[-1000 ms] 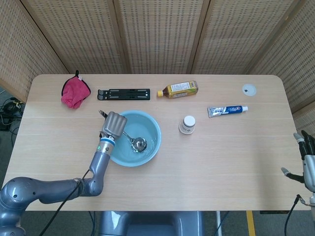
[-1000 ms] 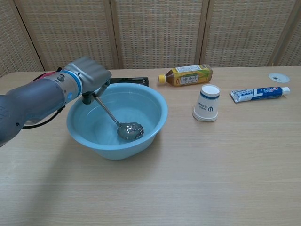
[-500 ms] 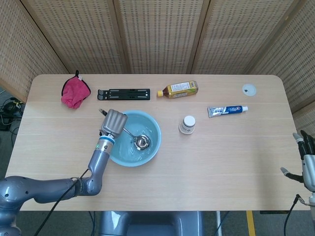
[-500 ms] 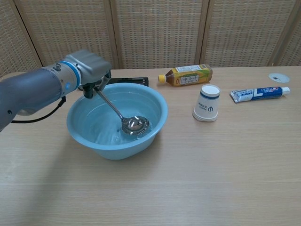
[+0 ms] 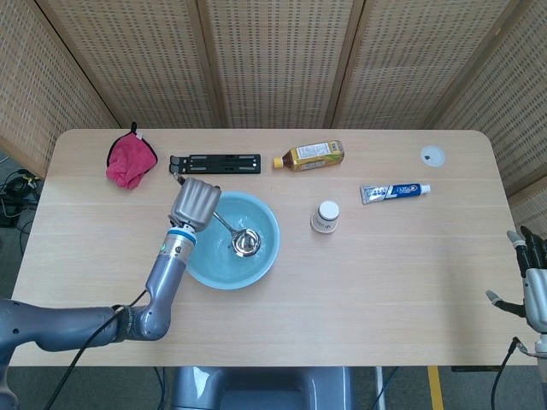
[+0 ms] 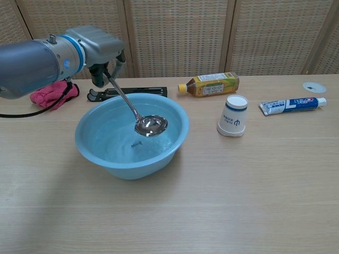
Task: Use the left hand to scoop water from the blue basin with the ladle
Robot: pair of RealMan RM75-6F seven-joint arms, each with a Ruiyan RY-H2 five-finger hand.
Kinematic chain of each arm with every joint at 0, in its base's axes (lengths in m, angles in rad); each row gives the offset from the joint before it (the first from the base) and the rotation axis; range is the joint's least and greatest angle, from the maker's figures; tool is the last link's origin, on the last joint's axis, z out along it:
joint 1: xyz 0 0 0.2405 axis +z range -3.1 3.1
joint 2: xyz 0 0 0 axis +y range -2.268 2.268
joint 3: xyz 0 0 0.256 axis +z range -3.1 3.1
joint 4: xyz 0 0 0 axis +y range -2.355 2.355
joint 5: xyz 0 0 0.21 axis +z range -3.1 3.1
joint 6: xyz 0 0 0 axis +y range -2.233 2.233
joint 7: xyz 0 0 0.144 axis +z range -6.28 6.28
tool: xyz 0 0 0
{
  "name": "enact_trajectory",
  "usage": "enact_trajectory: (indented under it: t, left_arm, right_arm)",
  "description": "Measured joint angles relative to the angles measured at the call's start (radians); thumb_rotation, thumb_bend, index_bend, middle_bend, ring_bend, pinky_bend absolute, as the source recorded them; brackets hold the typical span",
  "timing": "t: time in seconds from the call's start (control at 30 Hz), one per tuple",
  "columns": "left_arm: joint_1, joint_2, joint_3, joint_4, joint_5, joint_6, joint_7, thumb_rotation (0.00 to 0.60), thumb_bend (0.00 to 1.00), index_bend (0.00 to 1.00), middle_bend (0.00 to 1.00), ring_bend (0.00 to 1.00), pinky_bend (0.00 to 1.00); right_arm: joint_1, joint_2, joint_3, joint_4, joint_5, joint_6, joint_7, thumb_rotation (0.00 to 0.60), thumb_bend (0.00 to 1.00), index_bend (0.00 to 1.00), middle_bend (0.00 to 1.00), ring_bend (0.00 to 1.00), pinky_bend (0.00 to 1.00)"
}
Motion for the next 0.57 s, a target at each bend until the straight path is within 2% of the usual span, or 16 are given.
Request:
enact_trajectory:
  t: [0.27, 0.57]
  left_arm:
    - [-0.042, 0.059, -0.033, -0.094, -0.055, 0.058, 0.056, 0.600, 0.73, 0.90, 0.95, 0.97, 1.00]
    - [-0.074, 0.074, -0.046, -0.131, -0.085, 0.092, 0.068, 0.600, 0.73, 0.90, 0.95, 0.97, 1.00]
  right_arm:
    - [0.000, -0.001, -0.002, -0.004, -0.002, 0.001, -0.007, 0.600, 0.00, 0.00, 0.00, 0.00, 0.00]
    - [0.000, -0.001, -0.001, -0.004, 0.001, -0.001, -0.009, 0.600, 0.00, 0.00, 0.00, 0.00, 0.00]
